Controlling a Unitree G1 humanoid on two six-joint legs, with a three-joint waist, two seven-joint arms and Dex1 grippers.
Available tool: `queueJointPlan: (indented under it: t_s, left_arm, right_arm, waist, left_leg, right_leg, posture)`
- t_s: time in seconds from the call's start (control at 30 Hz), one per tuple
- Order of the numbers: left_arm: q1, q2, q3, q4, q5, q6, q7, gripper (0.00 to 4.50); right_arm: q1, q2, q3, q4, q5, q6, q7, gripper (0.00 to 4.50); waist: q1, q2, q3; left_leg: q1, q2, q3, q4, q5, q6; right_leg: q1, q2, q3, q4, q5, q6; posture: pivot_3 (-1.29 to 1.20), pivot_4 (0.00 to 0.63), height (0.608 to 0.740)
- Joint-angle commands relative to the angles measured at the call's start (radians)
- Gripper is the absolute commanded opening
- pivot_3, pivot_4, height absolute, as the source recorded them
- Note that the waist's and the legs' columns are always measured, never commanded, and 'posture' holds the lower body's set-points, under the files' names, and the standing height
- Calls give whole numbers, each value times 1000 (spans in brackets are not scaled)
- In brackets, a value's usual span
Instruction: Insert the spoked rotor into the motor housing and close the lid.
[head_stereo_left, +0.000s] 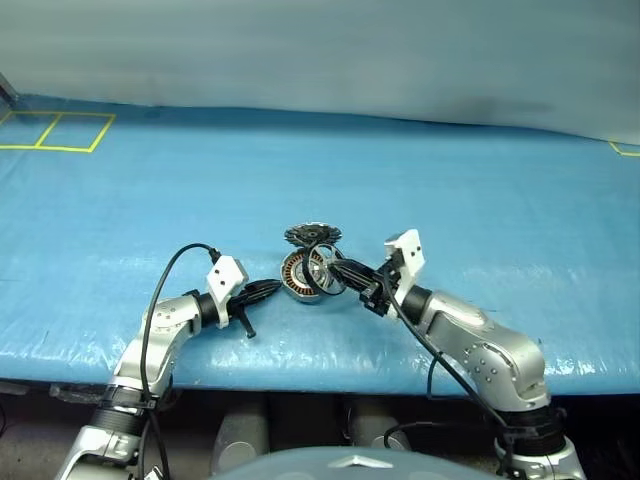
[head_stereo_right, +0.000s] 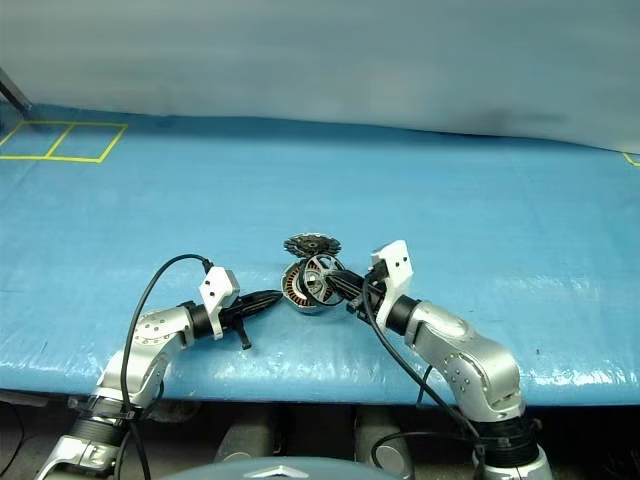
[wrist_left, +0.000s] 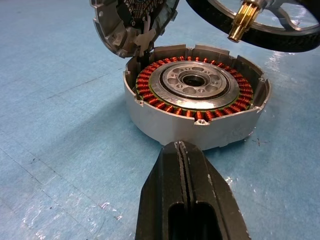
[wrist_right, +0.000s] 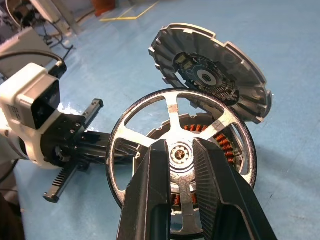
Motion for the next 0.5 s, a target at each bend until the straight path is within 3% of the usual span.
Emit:
queueJointPlan:
  t_s: [0.03, 0.5]
  left_arm:
    - [-9, -1, 1, -8, 4, -10, -3, 0]
    - [-3, -5, -9, 8, -1, -60, -37, 0]
  right_arm:
    - [-57, -6, 30, -29, -23, -4, 23, 333]
    - [-135, -2, 73, 89, -97, -5, 83, 333]
  waist:
    - [0, 0, 0]
    - [1, 0, 0]
  left_leg:
    - [0, 0, 0, 0, 0, 0]
    - [0, 0, 0, 0, 0, 0]
  right_leg:
    - [0, 0, 0, 0, 0, 0]
    - [0, 0, 0, 0, 0, 0]
  posture:
    - [0, 150, 740]
    - [0, 150, 740]
